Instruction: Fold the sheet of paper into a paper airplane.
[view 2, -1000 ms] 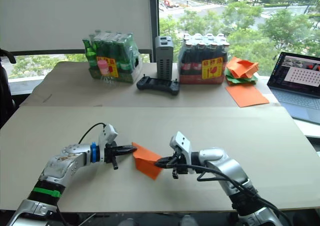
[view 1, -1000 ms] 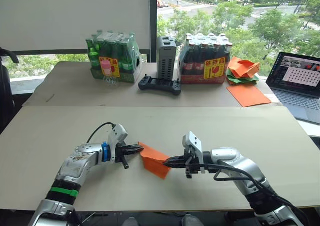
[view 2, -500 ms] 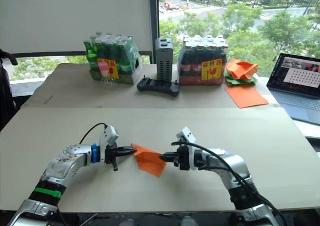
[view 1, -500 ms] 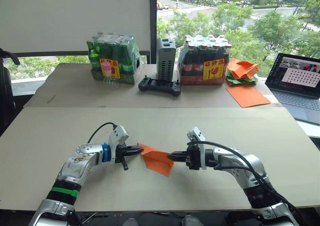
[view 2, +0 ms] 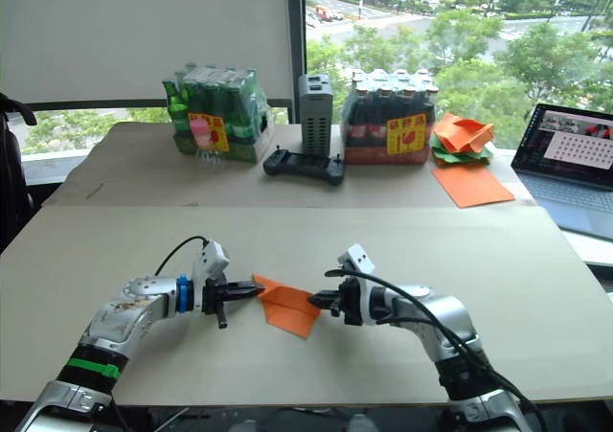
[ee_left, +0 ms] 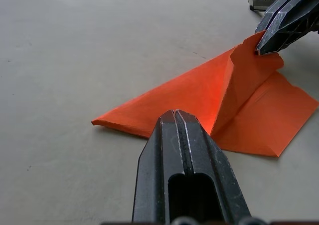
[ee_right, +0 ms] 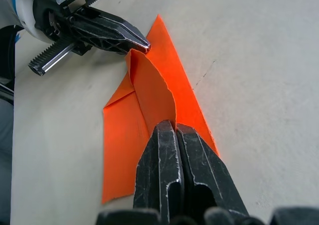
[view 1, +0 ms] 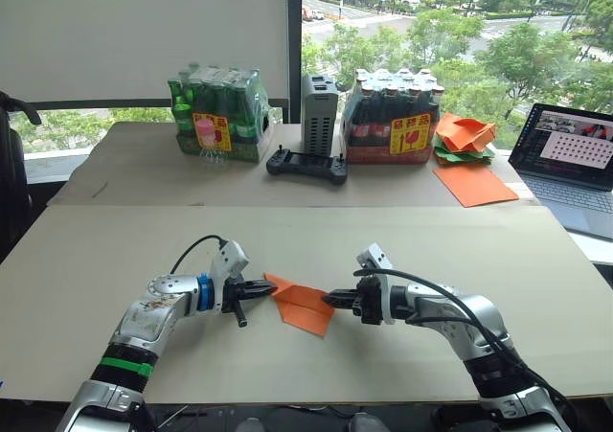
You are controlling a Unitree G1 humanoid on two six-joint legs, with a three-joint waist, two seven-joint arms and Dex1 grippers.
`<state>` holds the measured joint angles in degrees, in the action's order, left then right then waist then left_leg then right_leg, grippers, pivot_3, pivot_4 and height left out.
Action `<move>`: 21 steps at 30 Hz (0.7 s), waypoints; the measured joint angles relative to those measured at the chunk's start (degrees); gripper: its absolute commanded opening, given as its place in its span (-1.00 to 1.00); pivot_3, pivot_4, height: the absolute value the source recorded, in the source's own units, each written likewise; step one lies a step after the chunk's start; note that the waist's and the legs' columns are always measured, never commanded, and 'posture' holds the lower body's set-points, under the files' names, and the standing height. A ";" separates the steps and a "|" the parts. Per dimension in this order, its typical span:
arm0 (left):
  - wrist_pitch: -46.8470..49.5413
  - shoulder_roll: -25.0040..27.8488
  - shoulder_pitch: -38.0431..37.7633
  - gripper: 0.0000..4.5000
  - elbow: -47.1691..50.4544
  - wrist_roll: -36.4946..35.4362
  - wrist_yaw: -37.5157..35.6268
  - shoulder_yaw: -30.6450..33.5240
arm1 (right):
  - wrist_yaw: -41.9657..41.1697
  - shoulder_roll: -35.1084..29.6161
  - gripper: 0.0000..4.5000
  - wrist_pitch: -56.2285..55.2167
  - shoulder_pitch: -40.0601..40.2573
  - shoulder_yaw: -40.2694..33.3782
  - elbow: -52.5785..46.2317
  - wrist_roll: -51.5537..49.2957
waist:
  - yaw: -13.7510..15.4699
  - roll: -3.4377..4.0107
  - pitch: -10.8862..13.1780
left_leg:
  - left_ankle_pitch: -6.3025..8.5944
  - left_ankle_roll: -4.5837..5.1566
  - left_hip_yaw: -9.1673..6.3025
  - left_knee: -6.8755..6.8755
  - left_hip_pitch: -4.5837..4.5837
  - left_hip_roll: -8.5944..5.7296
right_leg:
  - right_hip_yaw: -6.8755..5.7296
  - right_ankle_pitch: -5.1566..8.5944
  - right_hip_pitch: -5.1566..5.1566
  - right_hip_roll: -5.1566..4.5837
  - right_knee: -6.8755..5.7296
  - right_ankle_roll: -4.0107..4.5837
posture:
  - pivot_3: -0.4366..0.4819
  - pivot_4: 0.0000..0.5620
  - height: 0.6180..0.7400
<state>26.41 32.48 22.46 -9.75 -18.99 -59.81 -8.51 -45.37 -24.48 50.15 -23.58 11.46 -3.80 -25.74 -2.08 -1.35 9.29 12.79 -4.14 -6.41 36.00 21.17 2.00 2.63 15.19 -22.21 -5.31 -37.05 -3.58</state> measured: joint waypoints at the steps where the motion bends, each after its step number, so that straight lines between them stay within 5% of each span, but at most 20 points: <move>1: 0.04 -0.04 0.00 -1.00 0.04 0.00 -0.03 -0.07 | 0.30 -0.48 -0.99 -1.09 0.01 1.21 -0.09 1.09 | 0.01 0.00 -0.01 | 0.00 0.00 0.00 0.00 0.00 0.00 | 0.00 0.02 0.01 0.00 0.00 -0.03 | -0.05 -0.47 1.00; 21: 5.36 -3.95 -0.65 -1.00 5.45 -2.83 7.00 5.34 | -0.20 -1.64 -0.99 -5.88 -0.29 4.89 -0.43 4.29 | -0.24 0.03 -0.06 | 0.00 0.00 0.00 -0.02 -0.02 0.02 | 0.00 0.17 0.01 0.01 0.00 -0.29 | -0.05 -0.47 1.00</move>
<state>31.77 28.54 21.81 -4.30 -21.82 -52.81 -3.17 -45.57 -26.12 44.27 -23.87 16.35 -4.22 -21.45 -2.32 -1.32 9.23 12.79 -4.14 -6.41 35.98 21.14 2.03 2.63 15.36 -22.20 -5.30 -37.05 -3.87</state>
